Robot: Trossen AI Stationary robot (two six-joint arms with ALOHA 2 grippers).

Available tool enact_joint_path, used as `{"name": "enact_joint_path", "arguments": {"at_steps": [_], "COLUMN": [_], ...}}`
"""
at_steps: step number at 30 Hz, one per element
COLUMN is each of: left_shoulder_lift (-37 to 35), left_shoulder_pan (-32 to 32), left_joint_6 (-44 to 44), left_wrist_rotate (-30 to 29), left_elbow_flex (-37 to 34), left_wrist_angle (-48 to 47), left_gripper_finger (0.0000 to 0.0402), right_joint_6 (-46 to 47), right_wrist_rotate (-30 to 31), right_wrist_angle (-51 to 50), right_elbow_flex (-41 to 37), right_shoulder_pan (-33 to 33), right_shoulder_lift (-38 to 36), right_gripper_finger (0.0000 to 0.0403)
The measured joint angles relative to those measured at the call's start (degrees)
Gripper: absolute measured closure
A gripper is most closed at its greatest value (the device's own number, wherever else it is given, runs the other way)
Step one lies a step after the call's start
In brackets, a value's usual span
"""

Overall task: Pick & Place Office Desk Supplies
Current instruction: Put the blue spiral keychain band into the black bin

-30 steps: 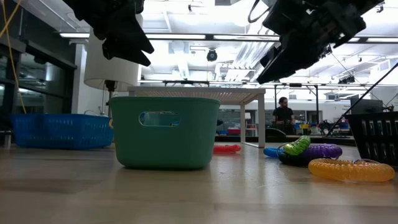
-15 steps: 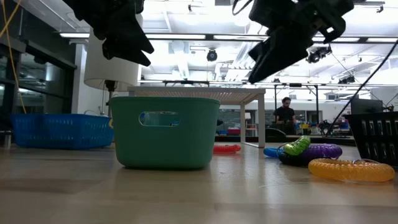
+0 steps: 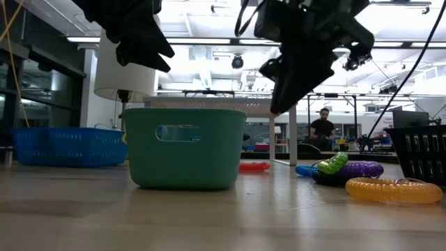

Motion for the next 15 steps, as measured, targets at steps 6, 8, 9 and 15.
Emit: {"name": "enact_joint_path", "arguments": {"at_steps": [6,8,9,15], "left_shoulder_lift": [0.00,0.00,0.00,0.00], "left_shoulder_pan": [0.00,0.00,0.00,0.00], "left_joint_6": [0.01,0.00,0.02,0.01], "left_wrist_rotate": [0.02,0.01,0.02,0.00], "left_elbow_flex": [0.00,0.00,0.00,0.00], "left_wrist_angle": [0.91,1.38,1.49,1.69], "left_gripper_finger": [0.0172,0.0172,0.0172,0.0172], "right_joint_6": [2.61,2.74,2.94,4.47], "right_wrist_rotate": [3.06,3.63,3.69,3.50], "right_wrist_angle": [-0.85,-1.76,-2.20,-2.72], "right_elbow_flex": [0.07,-0.02,-0.04,-0.08], "right_shoulder_pan": [0.00,0.16,0.35,1.34], "right_shoulder_lift": [0.90,1.26,1.55,5.43], "right_gripper_finger": [0.0337,0.0337,0.0337,0.0337]}}
